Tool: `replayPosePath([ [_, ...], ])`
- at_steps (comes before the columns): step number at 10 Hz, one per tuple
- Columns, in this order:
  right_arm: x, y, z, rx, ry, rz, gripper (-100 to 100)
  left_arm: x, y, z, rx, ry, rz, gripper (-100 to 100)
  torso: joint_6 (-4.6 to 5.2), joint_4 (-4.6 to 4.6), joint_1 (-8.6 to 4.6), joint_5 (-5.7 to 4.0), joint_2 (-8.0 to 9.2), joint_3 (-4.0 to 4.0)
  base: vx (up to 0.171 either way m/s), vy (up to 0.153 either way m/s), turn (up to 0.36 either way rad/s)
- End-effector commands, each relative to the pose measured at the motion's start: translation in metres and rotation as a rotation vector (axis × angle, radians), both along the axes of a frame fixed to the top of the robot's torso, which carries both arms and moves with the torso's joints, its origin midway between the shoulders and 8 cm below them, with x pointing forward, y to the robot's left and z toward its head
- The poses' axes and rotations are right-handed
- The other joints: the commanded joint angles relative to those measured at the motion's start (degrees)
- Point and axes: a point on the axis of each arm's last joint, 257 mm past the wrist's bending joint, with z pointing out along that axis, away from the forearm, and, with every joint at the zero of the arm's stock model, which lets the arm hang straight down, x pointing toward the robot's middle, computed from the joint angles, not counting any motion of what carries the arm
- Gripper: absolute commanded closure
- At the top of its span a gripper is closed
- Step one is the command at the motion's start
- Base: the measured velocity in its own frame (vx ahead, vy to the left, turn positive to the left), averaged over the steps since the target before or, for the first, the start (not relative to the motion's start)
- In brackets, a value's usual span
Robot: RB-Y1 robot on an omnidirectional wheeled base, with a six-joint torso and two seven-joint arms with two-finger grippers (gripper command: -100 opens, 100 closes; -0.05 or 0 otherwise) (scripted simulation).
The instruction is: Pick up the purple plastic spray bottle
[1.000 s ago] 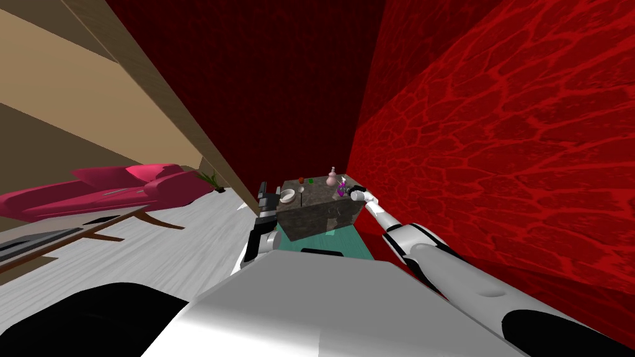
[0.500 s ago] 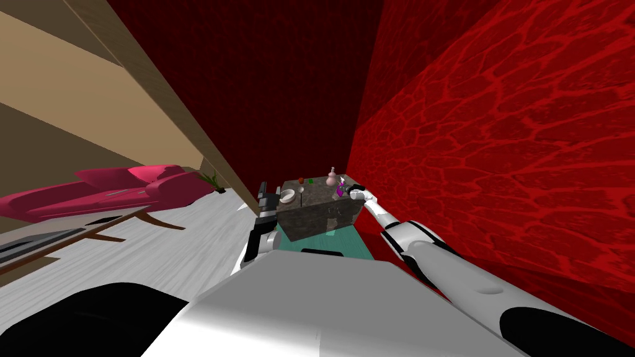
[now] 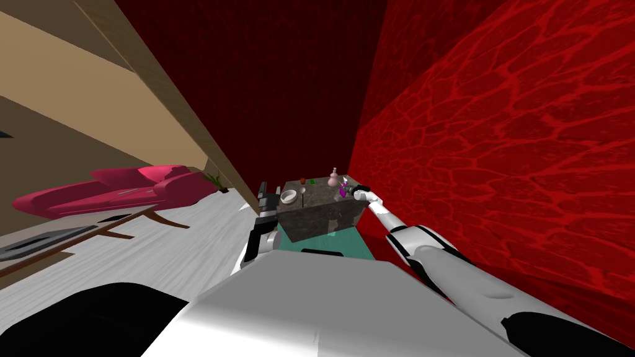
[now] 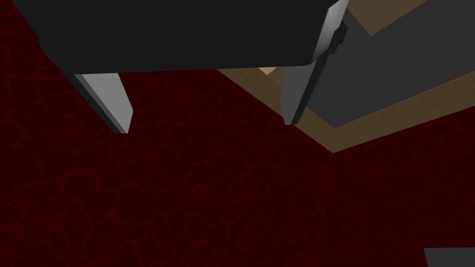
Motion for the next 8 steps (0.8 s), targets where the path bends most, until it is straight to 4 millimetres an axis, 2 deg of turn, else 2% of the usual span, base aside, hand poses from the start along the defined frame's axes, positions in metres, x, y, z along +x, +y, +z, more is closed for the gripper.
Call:
replayPosePath([
  [1, -0.009, -0.003, -0.008, 0.008, 0.007, 0.000, 100, 0.000, 0.000, 0.000, 0.000, 0.000, 0.000, 0, 0.00, 0.00, 0.00, 0.00, 0.00, 0.00, 0.035, 0.044, -0.014],
  [2, -0.012, -0.035, 0.004, 0.022, -0.016, -0.034, 100, 0.000, 0.000, 0.000, 0.000, 0.000, 0.000, 0, -0.02, -0.02, -0.05, -0.02, 0.07, 0.02, 0.050, 0.075, 0.122],
  [4, -0.027, -0.036, -0.015, 0.033, 0.007, -0.032, 100, 0.000, 0.000, 0.000, 0.000, 0.000, 0.000, 0, 0.01, -0.05, -0.04, -0.03, -0.05, -0.05, 0.041, 0.044, 0.020],
  [5, -0.029, -0.065, 0.004, 0.036, -0.027, -0.060, 100, 0.000, 0.000, 0.000, 0.000, 0.000, 0.000, 0, 0.04, -0.08, -0.19, -0.08, 0.02, -0.04, 0.046, 0.058, 0.135],
  [6, -0.046, -0.069, -0.017, 0.019, -0.002, -0.059, 100, 0.000, 0.000, 0.000, 0.000, 0.000, 0.000, 0, 0.07, -0.04, -0.15, -0.06, 0.02, -0.01, 0.062, 0.061, 0.040],
  [7, -0.049, -0.069, -0.022, 0.044, 0.010, -0.063, 100, 0.000, 0.000, 0.000, 0.000, 0.000, 0.000, 0, 0.10, -0.13, -0.17, -0.09, -0.02, -0.08, 0.035, 0.026, -0.029],
  [8, -0.054, -0.094, -0.001, 0.043, -0.030, -0.082, 100, 0.000, 0.000, 0.000, 0.000, 0.000, 0.000, 0, 0.10, -0.30, -0.32, -0.20, -0.06, -0.19, 0.043, 0.060, 0.115],
])
